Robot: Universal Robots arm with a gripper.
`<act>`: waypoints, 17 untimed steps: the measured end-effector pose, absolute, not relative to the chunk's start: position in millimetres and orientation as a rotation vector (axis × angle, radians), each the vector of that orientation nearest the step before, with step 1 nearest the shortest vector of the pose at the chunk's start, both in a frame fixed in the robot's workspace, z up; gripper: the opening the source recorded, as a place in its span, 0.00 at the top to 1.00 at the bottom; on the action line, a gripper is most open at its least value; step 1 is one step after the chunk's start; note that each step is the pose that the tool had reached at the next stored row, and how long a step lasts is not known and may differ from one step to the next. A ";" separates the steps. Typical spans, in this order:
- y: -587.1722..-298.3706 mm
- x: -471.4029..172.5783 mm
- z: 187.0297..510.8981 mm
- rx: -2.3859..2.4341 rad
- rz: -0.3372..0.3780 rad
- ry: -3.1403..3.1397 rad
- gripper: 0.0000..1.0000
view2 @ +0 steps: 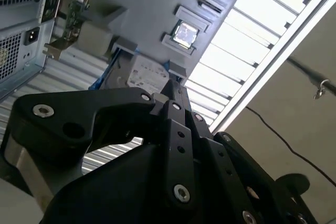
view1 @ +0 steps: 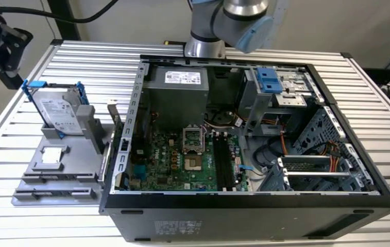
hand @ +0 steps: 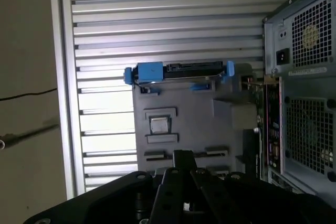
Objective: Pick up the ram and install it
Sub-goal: 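Reach for the ram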
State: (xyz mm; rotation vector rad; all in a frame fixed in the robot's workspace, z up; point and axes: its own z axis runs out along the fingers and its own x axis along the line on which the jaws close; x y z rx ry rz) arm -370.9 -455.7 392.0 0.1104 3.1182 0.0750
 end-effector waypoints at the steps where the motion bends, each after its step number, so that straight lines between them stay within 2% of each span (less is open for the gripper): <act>1: -459.0 -370.9 391.9 0.110 0.075 3.118 1.00; 17: -508.0 -370.9 391.7 0.110 0.075 3.118 1.00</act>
